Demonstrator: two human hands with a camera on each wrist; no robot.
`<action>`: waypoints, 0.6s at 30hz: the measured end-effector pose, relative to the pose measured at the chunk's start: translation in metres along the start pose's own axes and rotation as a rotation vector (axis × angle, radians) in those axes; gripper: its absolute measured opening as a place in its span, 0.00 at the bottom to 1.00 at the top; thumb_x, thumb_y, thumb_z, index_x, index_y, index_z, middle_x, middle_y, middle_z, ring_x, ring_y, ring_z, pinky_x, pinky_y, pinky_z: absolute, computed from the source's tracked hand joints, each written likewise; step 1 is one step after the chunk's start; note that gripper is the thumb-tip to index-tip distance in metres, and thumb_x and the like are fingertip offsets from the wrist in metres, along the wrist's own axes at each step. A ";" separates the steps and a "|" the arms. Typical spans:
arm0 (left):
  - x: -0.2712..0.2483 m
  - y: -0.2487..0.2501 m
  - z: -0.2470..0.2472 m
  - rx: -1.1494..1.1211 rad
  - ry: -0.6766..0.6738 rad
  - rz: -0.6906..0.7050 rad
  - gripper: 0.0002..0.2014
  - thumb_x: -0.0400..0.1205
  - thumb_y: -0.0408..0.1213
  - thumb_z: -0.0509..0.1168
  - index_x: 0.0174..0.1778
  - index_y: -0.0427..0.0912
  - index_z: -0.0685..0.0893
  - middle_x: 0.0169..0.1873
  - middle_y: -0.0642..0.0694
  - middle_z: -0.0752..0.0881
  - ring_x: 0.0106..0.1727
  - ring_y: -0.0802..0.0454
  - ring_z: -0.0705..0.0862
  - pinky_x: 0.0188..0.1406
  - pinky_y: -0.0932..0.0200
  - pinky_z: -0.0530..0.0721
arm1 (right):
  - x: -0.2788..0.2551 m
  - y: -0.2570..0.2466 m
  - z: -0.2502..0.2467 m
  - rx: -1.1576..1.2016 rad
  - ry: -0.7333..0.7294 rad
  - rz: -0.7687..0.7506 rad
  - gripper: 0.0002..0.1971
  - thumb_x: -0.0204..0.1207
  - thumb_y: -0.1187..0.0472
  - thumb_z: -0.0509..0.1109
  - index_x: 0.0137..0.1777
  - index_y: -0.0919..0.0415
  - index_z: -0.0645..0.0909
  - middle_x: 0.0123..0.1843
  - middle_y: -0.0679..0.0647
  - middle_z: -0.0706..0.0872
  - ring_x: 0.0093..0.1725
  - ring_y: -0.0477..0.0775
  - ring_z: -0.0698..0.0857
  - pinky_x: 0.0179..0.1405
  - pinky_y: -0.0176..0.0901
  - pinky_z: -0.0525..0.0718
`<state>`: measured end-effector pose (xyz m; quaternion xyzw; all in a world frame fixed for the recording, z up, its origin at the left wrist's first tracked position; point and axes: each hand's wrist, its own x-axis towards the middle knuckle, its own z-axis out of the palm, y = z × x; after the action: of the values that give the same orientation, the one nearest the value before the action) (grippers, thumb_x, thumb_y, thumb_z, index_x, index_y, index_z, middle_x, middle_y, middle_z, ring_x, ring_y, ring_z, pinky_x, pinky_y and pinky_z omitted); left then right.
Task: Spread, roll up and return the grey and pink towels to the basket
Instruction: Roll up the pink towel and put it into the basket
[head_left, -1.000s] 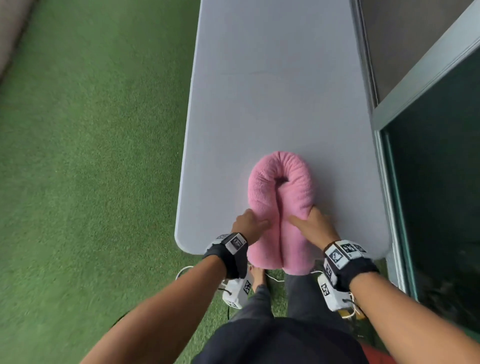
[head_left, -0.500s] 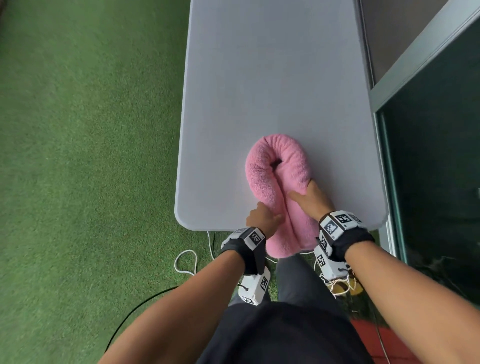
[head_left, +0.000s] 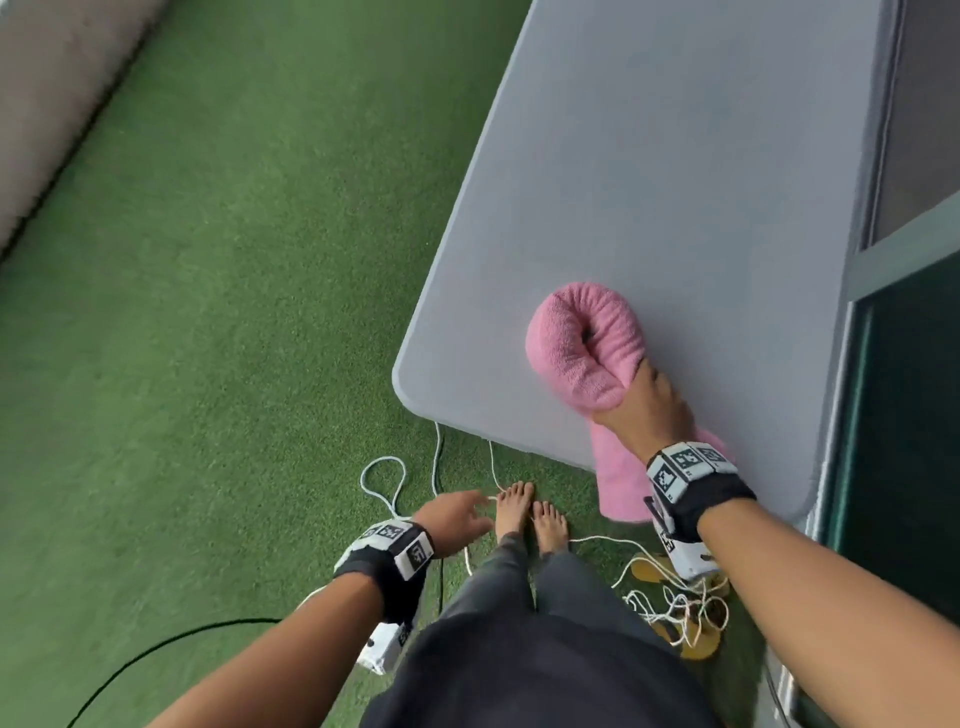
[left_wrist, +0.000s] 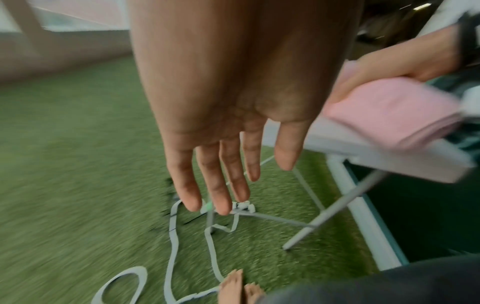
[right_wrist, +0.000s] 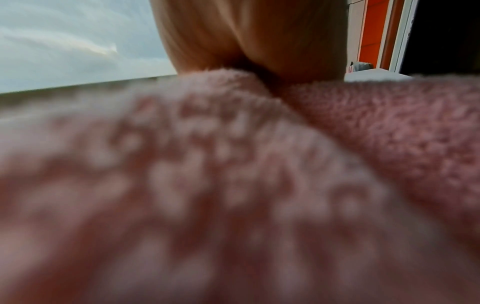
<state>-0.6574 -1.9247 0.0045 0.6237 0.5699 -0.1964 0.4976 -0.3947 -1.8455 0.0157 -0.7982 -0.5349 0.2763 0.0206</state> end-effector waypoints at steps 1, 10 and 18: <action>-0.008 -0.020 0.003 -0.019 0.042 -0.070 0.19 0.85 0.44 0.61 0.72 0.44 0.77 0.61 0.42 0.86 0.55 0.49 0.84 0.55 0.58 0.80 | 0.002 0.004 -0.006 0.046 -0.008 -0.014 0.47 0.60 0.37 0.82 0.71 0.65 0.68 0.66 0.67 0.81 0.61 0.68 0.82 0.58 0.57 0.81; -0.107 -0.134 0.095 -0.199 0.179 -0.503 0.17 0.83 0.44 0.62 0.67 0.46 0.80 0.62 0.45 0.86 0.63 0.47 0.84 0.57 0.61 0.78 | 0.026 -0.025 -0.035 0.058 -0.102 -0.194 0.41 0.56 0.38 0.83 0.63 0.60 0.73 0.59 0.64 0.84 0.54 0.67 0.84 0.54 0.57 0.83; -0.146 -0.179 0.157 -0.509 0.195 -0.718 0.08 0.84 0.35 0.61 0.54 0.42 0.84 0.49 0.39 0.89 0.51 0.45 0.88 0.38 0.65 0.78 | 0.053 -0.102 -0.039 0.023 -0.130 -0.336 0.42 0.57 0.40 0.84 0.65 0.62 0.73 0.61 0.67 0.83 0.58 0.70 0.83 0.57 0.58 0.82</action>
<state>-0.8091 -2.1580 -0.0151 0.2600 0.8246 -0.1504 0.4793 -0.4483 -1.7458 0.0607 -0.6776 -0.6578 0.3263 0.0412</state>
